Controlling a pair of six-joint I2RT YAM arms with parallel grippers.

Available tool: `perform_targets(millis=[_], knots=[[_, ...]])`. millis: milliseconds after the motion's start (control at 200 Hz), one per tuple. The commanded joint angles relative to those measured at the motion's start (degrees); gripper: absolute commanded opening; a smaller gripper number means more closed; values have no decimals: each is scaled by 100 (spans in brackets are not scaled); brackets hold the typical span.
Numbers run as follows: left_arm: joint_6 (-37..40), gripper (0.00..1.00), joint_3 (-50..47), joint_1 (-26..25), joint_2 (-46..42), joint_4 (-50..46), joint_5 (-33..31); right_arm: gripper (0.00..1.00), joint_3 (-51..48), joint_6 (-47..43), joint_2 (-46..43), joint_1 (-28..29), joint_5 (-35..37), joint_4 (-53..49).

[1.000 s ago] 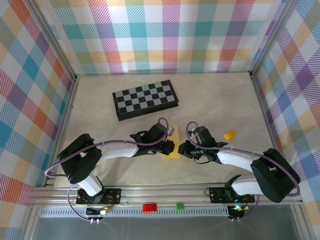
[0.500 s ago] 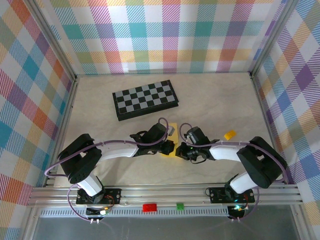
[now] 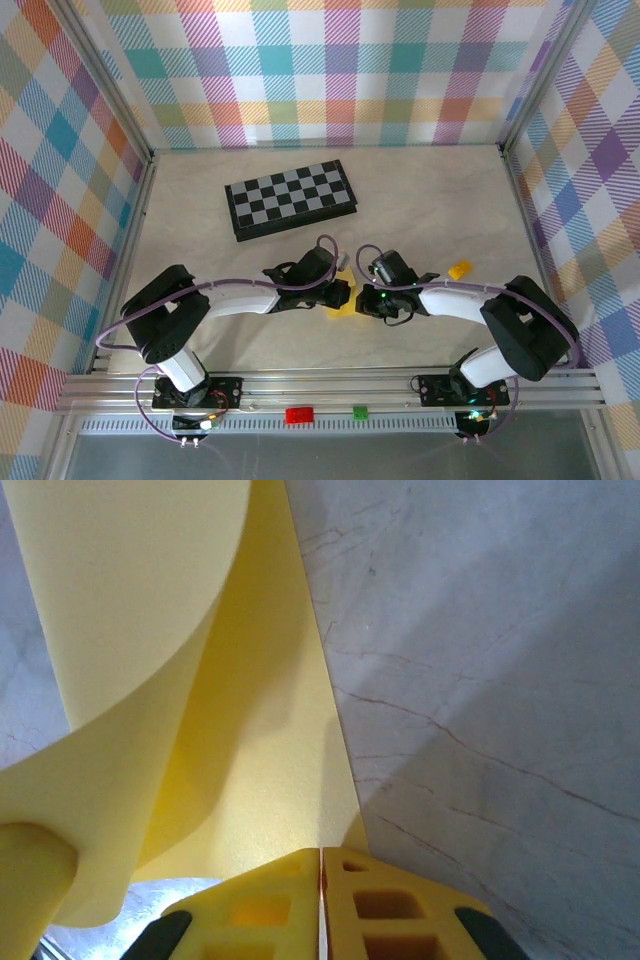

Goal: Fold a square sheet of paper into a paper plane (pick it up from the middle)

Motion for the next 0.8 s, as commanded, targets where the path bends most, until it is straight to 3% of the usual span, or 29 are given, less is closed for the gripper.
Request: perform_targets(millis=[0,220,480,795], knots=[[-155,0,4,64,107,215,77,13,1,83,-126,-18,-26,82],[-196,0,-75,62,110,297,66,14,-382,738,-103,-18,-271,1281],[-168,0,-114,88,30,262,16,13,-365,666,325,-18,-51,1001],[38,0,-225,415,19,94,59,13,-516,653,157,-18,-12,870]])
